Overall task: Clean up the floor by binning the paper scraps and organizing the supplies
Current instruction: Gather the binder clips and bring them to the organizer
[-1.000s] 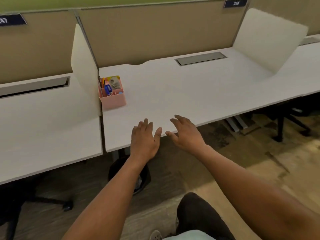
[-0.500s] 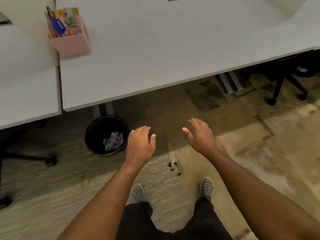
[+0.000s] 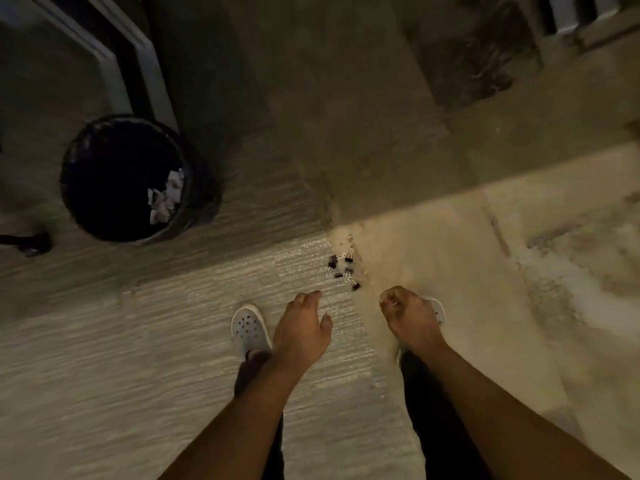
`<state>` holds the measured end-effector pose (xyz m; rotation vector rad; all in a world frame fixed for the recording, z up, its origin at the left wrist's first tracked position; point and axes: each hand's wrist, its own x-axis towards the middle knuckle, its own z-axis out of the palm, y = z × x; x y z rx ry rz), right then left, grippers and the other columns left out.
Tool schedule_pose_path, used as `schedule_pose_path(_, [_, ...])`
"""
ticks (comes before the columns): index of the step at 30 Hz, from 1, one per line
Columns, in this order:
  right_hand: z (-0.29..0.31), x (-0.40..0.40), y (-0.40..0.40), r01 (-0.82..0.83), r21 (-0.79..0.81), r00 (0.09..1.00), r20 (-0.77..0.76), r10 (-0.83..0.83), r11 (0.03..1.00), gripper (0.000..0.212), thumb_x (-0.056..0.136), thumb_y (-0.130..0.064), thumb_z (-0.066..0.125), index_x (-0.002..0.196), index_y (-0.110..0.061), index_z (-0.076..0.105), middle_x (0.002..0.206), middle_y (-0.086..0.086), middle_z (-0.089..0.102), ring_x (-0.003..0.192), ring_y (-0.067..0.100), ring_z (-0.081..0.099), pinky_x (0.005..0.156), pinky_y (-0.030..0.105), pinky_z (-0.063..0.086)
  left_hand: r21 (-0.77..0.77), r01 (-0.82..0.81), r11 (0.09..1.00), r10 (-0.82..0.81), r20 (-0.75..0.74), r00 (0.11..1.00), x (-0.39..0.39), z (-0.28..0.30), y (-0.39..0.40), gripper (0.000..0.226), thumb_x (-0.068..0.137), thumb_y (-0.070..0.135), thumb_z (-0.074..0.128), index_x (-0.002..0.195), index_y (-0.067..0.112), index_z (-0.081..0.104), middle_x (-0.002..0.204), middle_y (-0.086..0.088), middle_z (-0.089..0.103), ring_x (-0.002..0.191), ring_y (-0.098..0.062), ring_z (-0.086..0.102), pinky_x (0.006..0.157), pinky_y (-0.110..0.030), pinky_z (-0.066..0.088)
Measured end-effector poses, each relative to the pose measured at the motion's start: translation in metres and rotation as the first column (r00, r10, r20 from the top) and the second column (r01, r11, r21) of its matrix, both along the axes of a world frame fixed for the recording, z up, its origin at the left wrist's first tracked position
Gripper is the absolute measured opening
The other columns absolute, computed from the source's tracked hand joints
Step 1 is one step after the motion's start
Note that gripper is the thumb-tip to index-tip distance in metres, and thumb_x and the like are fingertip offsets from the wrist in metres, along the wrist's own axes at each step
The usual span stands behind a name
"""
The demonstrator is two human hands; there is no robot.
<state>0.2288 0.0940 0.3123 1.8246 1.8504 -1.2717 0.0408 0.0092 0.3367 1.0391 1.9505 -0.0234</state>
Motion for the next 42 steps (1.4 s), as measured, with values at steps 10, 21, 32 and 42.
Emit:
schedule_pose_path(10, [-0.254,-0.002,-0.02,-0.001,-0.053,0.999,0.049,0.004,0.999,0.008,0.089,-0.02,0.056,0.096,-0.016,0.058,0.088,0.001,0.064,0.077,0.019,0.058,0.069,0.024,0.047,-0.045,0.233,0.972,-0.235,-0.053,0.971,0.033,-0.258,-0.013,0.068,0.087,0.026,0.062,0.145,0.021,0.027,0.144,-0.008,0.034,0.123,-0.025,0.045,0.095,-0.039,0.049])
schedule_pose_path(21, [-0.363,-0.01,-0.048,-0.227,0.105,0.972,0.08,0.219,0.968,0.044,0.089,-0.034,0.063,0.123,-0.011,0.047,0.122,0.011,0.053,0.098,0.024,0.06,0.079,0.033,0.056,0.202,0.296,0.933,-0.265,-0.167,0.95,0.024,-0.38,0.026,0.066,0.083,0.017,0.071,0.141,0.027,0.041,0.159,-0.01,0.013,0.139,-0.031,0.028,0.106,-0.041,0.042])
schedule_pose_path(32, [-0.362,-0.013,-0.038,0.096,0.09,0.995,-0.022,-0.095,0.991,0.016,0.083,-0.029,0.061,0.093,-0.016,0.06,0.088,0.001,0.056,0.067,0.007,0.051,0.055,0.017,0.035,0.318,0.106,0.942,-0.073,-0.114,0.991,0.016,-0.389,0.036,0.013,0.089,0.004,0.059,0.103,0.005,0.059,0.113,-0.011,0.054,0.104,-0.021,0.052,0.088,-0.033,0.052])
schedule_pose_path(42, [-0.341,0.0,-0.013,0.625,-0.642,0.346,-0.283,-0.894,0.445,0.004,0.07,-0.016,0.052,0.066,-0.014,0.054,0.07,0.003,0.054,0.066,0.017,0.056,0.06,0.029,0.05,0.315,-0.364,0.876,0.354,0.093,0.931,-0.009,-0.385,0.007,0.019,0.081,0.002,0.066,0.086,0.012,0.05,0.072,0.007,0.052,0.057,-0.001,0.046,0.047,-0.009,0.035])
